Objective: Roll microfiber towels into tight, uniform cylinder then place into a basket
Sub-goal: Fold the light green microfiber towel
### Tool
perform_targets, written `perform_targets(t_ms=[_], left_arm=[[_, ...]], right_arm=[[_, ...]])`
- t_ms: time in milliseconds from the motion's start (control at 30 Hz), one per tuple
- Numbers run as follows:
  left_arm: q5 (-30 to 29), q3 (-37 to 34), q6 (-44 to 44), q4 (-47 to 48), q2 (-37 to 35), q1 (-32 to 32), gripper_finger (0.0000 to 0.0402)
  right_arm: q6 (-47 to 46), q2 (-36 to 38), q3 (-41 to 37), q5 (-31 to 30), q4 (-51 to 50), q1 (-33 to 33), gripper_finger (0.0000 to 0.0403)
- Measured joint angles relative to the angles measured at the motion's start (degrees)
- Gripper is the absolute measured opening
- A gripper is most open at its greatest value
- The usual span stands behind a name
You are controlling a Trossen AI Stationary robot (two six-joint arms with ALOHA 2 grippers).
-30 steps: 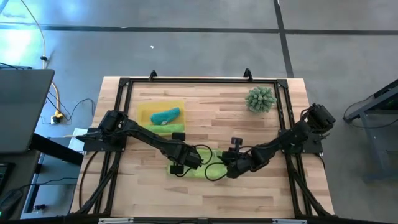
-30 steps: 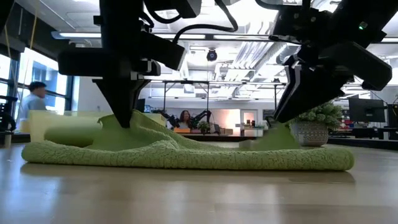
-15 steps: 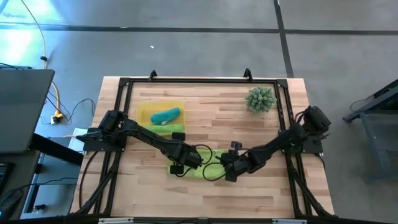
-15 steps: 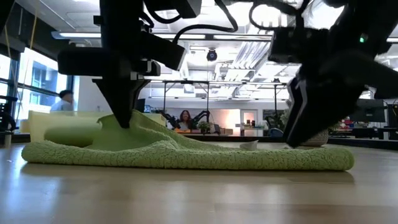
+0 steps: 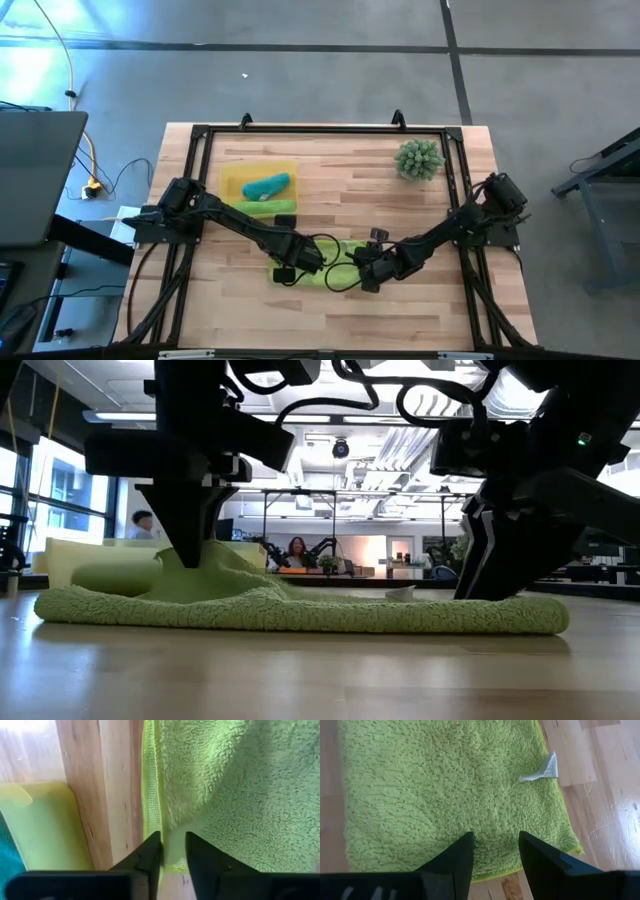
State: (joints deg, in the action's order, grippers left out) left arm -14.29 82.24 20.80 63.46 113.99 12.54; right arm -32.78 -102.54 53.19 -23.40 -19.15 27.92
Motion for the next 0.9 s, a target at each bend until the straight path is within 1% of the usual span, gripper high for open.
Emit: perform_targets(t_ms=[100,200,333,500,633,900], left_arm=[[0.78,0.02,1.19,1.50,0.00,0.00,0.0106],[3.98,0.02,2.05,3.44,0.00,-0.05,0.0120],[5.13,0.02,1.32,2.50,0.00,0.73,0.0117],[8.89,0.02,1.16,1.00,0.00,2.39,0.0108],[9.00,0.02,1.13,-1.14,0.00,3.74,0.0106],[8.39,0.04,1.56,2.64,0.00,4.01,0.0106]], right_arm=[[-0.01,0.00,0.00,-0.03,0.17,0.00,0.0149],[-0.02,0.00,0.00,-0.07,0.17,0.00,0.0149],[0.05,0.00,0.00,-0.11,0.17,-0.20,0.0149],[-0.24,0.00,0.00,-0.13,0.19,-0.31,0.0149],[-0.41,0.00,0.00,-0.13,0.19,-0.28,0.0149],[-0.46,0.00,-0.02,-0.16,0.41,-0.28,0.0149]])
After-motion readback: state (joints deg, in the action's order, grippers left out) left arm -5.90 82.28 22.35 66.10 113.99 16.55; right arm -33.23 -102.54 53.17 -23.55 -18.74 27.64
